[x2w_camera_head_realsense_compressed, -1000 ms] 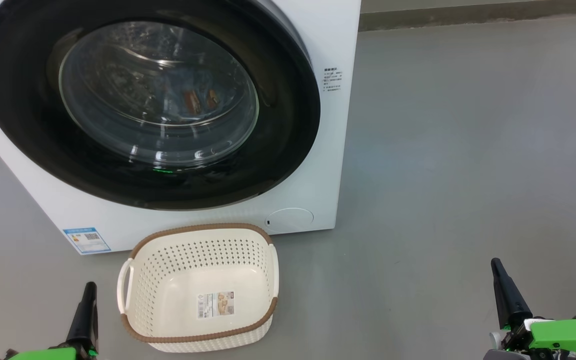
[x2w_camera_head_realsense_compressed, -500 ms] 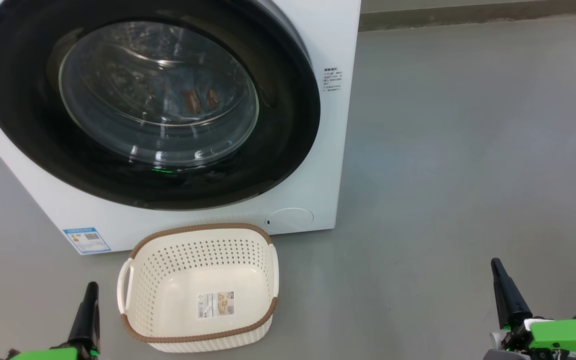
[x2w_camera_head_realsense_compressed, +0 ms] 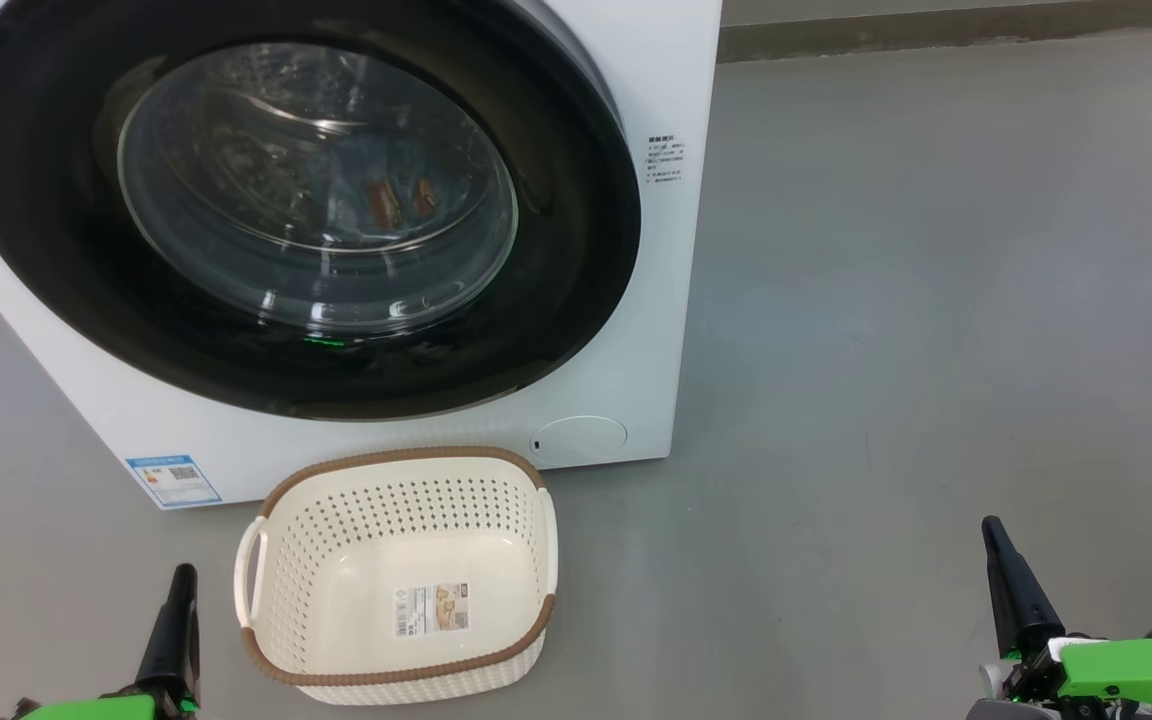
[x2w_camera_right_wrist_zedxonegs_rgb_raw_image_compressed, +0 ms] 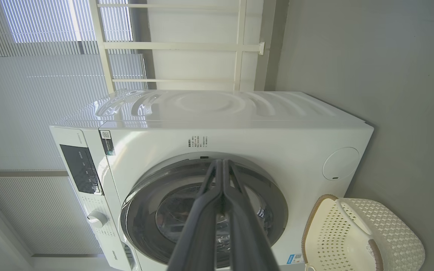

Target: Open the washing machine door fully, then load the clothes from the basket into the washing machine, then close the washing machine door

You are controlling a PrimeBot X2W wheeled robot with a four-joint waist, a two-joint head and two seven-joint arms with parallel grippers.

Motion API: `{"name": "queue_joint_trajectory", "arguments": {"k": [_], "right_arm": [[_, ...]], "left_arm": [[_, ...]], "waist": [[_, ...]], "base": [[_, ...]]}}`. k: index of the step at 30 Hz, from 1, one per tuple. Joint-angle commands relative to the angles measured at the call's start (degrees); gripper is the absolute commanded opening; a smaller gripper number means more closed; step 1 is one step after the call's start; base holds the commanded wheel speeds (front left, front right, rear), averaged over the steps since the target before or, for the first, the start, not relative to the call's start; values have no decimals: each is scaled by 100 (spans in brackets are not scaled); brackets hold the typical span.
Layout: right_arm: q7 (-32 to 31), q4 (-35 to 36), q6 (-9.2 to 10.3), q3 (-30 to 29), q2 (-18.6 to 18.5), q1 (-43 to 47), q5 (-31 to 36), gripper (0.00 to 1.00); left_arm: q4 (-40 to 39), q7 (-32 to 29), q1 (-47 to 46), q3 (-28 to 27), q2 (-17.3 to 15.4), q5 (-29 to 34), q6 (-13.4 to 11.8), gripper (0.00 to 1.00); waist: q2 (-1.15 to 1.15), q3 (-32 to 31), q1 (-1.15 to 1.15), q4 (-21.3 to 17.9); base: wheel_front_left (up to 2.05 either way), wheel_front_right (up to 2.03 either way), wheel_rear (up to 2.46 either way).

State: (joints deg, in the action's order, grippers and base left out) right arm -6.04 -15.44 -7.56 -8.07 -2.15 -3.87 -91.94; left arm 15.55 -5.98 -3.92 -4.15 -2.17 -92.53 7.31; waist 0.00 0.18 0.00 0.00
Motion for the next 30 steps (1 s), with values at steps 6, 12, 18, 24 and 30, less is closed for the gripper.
{"name": "queue_joint_trajectory", "arguments": {"k": [6,12,18,24,30], "right_arm": [[-43,142,8,158,-73,-231,-25,0],[-43,142,8,158,-73,-231,-25,0],[-43,142,8,158,-73,-231,-25,0],[-43,142,8,158,-73,-231,-25,0],[-43,142,8,158,-73,-231,-25,0]], "left_arm": [[-151,-25,-224,-205,-97,11,18,0],[-151,-27,-224,-209,-95,13,18,0],[-151,-30,-224,-212,-93,16,18,0],[-151,-32,-224,-215,-91,18,18,0],[-151,-34,-225,-217,-89,20,18,0]], "waist": [[0,0,0,0],[0,0,0,0],[0,0,0,0],[0,0,0,0],[0,0,0,0]], "base": [[0,0,0],[0,0,0],[0,0,0],[0,0,0],[0,0,0]]}}
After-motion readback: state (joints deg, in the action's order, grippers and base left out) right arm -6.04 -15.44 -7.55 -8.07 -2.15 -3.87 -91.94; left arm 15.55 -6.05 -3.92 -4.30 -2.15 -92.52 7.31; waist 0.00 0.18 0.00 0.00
